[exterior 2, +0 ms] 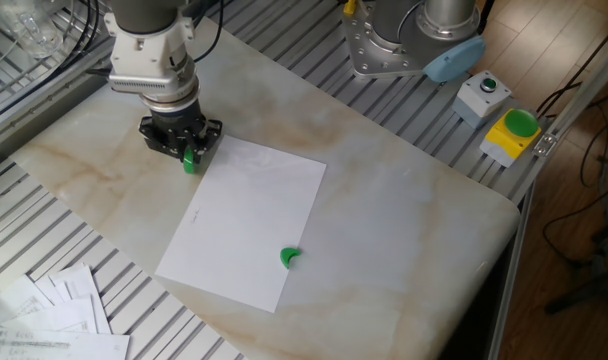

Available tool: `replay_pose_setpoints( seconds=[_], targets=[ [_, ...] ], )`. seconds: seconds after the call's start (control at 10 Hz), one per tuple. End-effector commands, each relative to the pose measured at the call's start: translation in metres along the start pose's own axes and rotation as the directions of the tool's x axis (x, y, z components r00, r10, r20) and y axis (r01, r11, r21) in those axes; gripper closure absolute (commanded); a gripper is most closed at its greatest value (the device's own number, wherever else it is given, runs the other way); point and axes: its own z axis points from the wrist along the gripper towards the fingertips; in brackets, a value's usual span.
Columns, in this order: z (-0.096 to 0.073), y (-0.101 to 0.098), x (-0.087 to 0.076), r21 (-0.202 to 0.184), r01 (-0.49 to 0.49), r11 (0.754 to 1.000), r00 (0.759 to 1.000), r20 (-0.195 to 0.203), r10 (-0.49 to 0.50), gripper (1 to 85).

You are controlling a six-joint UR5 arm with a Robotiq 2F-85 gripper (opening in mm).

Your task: Use the correction tape on paper

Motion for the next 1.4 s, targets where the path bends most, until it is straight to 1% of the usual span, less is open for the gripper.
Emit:
replay_pose_setpoints(
  seconds=[0.0,0.3,0.5,0.6,0.8,1.0,1.3],
  targets=[
    [-0.004,0.001,-0.006,-0.010,-0.008,1.000,1.000,0.003,0.008,56.7],
    [-0.006,-0.002,-0.014,0.002,-0.005,1.000,1.000,0.000,0.005,56.7],
    [-0.005,-0.003,-0.017,0.004,-0.001,1.000,1.000,0.002,0.001,56.7],
    [-0.004,-0.004,-0.017,0.006,-0.001,1.000,1.000,-0.003,0.001,56.7],
    [-0.001,-0.010,-0.012,0.025,0.007,1.000,1.000,-0.027,-0.006,56.7],
    [0.000,-0.008,-0.005,0.018,-0.003,1.000,0.998,-0.056,0.004,56.7],
    [-0.001,-0.009,-0.001,0.021,-0.016,1.000,0.997,-0.077,0.018,56.7]
  ],
)
